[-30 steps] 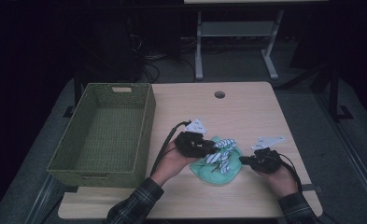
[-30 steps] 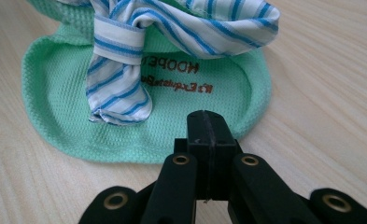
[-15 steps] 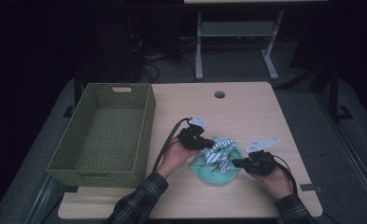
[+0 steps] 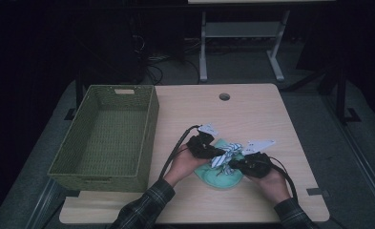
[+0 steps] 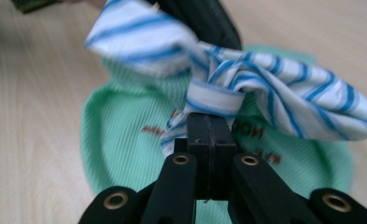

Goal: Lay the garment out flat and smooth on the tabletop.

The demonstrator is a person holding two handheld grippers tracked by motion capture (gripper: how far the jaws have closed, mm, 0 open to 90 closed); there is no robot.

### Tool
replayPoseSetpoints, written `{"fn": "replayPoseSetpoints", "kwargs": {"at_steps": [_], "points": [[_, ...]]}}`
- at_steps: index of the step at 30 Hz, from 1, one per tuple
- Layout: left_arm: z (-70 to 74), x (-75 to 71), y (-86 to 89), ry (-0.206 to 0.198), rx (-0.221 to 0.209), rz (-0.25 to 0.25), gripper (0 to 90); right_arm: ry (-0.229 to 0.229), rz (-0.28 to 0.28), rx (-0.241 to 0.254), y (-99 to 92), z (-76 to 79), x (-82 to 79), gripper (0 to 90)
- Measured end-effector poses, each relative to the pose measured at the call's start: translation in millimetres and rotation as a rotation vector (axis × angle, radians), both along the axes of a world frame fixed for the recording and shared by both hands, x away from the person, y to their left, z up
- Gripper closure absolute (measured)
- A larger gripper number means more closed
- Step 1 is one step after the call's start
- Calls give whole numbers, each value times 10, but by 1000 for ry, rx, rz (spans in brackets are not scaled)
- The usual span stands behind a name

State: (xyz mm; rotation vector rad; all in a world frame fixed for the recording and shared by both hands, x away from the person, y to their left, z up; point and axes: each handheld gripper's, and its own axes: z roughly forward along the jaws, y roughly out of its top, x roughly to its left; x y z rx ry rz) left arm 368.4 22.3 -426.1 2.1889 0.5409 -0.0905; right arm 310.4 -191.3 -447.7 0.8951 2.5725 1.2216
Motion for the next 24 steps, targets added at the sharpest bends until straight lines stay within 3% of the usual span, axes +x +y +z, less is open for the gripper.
{"fn": "replayPoseSetpoints", "kwargs": {"at_steps": [3, 6, 10, 13, 24], "points": [[60, -12, 19, -2, -24, -7, 895, -39, -3, 18, 3, 24, 18, 899], [103, -40, 18, -5, -46, -15, 894, -40, -3, 18, 2, 16, 38, 899], [53, -54, -29, 6, -31, -31, 894, 5, -10, -6, -32, -33, 22, 899], [-8, -76, -97, 17, -21, -48, 895, 12, -11, -20, -101, -39, -26, 899], [-91, -150, -218, 34, 0, -96, 895, 0, -105, -59, -476, -43, -57, 898]]}}
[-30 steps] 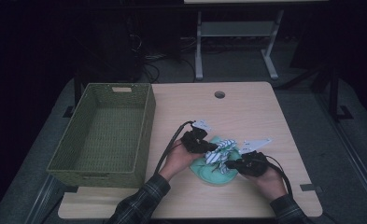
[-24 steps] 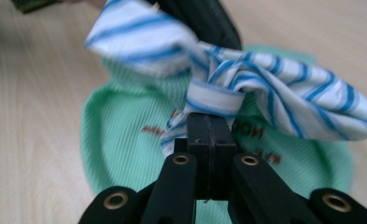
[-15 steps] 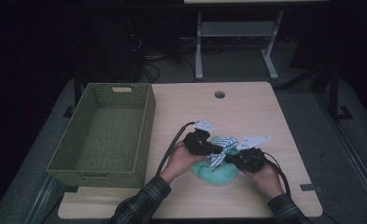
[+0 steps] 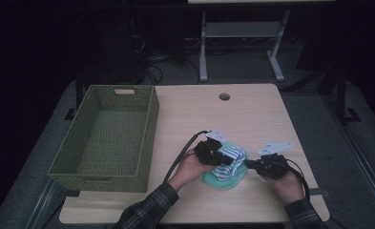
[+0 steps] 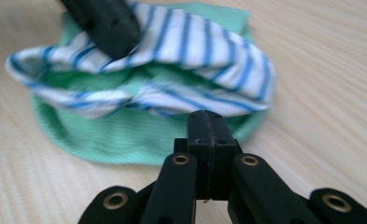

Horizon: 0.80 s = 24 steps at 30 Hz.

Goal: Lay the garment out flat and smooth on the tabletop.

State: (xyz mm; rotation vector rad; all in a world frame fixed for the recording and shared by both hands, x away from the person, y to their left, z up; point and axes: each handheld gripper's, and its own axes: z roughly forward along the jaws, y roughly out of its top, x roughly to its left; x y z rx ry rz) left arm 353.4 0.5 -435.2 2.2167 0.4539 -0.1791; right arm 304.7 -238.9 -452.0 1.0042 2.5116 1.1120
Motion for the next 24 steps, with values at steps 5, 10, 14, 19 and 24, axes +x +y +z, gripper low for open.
{"fn": "replayPoseSetpoints", "kwargs": {"at_steps": [5, 10, 14, 19, 24], "points": [[-55, -29, -49, 6, 22, -14, 895, 0, -27, -4, -100, -8, 32, 898], [-140, -70, -121, -1, 65, -36, 895, 5, -40, 8, -136, -4, 42, 898], [-205, -98, -176, 3, 88, -50, 895, 6, -30, 3, -126, -10, 47, 897], [-158, -118, -166, -10, 83, -58, 894, 9, -24, 9, -109, -3, 49, 898], [-22, -146, -87, -23, 54, -53, 894, 27, -4, 28, -89, 34, 93, 897]]}}
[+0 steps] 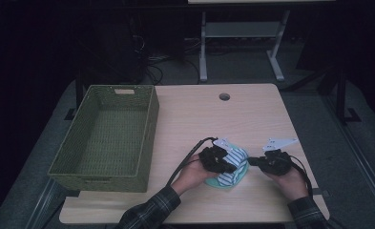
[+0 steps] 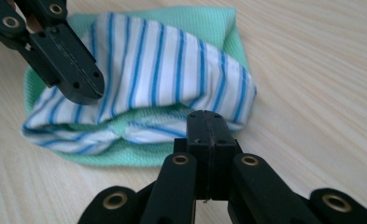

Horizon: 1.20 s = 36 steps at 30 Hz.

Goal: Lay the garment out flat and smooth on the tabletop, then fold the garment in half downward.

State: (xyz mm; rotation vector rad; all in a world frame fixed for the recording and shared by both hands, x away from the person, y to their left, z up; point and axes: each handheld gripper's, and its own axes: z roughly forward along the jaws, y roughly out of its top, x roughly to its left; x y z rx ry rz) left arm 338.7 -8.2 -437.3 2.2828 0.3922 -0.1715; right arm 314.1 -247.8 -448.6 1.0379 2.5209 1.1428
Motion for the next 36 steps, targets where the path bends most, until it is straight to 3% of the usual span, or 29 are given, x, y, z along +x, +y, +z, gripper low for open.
{"fn": "replayPoseSetpoints", "kwargs": {"at_steps": [7, 18, 36], "points": [[91, 22, 202, -22, -6, 37, 894, 11, 6, 39, 71, 92, 91, 894], [154, 71, 546, -38, -6, 128, 894, -24, 59, 82, 315, 198, 303, 897], [29, 51, 696, -38, 32, 186, 894, -31, 108, 83, 713, 221, 616, 898]]}}
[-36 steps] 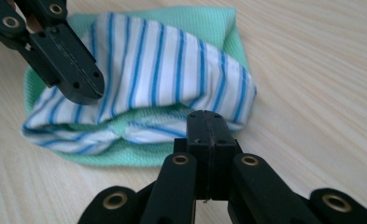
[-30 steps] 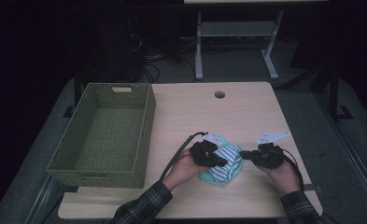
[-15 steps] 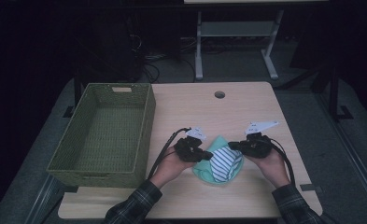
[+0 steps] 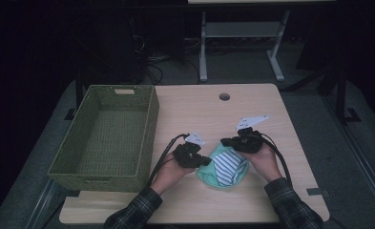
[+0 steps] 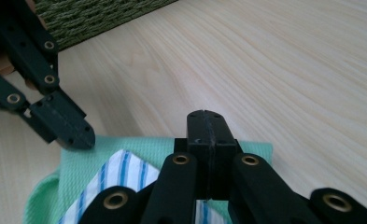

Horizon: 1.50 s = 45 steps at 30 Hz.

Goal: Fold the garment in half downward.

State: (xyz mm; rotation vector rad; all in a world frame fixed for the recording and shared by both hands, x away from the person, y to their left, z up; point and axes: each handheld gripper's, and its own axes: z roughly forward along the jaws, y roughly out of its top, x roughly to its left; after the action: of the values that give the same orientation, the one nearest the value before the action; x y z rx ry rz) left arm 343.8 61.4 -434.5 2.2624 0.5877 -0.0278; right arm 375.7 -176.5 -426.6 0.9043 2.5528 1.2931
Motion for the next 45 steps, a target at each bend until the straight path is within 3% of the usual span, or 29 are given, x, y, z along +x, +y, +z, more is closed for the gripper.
{"fn": "replayPoseSetpoints", "kwargs": {"at_steps": [8, 11, 14, 15, 18, 24, 28, 33, 37, 40, 42, 45], "points": [[-74, 35, -8, -6, 48, 9, 894, 64, 1, -38, 114, -240, 114, 899], [-103, 34, -24, -2, 56, 12, 894, 67, 5, -54, 129, -289, 132, 899], [-148, 34, -46, 1, 89, 0, 895, 78, 4, -76, 134, -340, 144, 899], [-169, 36, -55, -2, 117, -11, 895, 82, 5, -78, 135, -351, 146, 899], [-189, 34, -74, 2, 119, -1, 895, 87, 9, -111, 163, -406, 139, 900], [-175, 41, -71, 9, 124, -6, 894, 80, 2, -103, 138, -359, 140, 900], [-53, -9, -36, 16, 70, 7, 894, 39, -34, -57, -8, -199, 166, 900], [-13, -100, -13, 10, 74, 2, 894, 47, -37, -71, -70, -197, 238, 900], [-62, -142, 12, -9, 144, -13, 894, 53, -12, -91, -1, -244, 263, 900], [-97, -119, 0, 0, 144, 1, 894, 55, -8, -111, 34, -282, 272, 900], [-138, -79, -8, -1, 175, 3, 894, 76, -16, -133, 44, -350, 280, 900], [-162, -53, -26, -2, 178, 15, 894, 86, -24, -133, 5, -396, 292, 900]]}}
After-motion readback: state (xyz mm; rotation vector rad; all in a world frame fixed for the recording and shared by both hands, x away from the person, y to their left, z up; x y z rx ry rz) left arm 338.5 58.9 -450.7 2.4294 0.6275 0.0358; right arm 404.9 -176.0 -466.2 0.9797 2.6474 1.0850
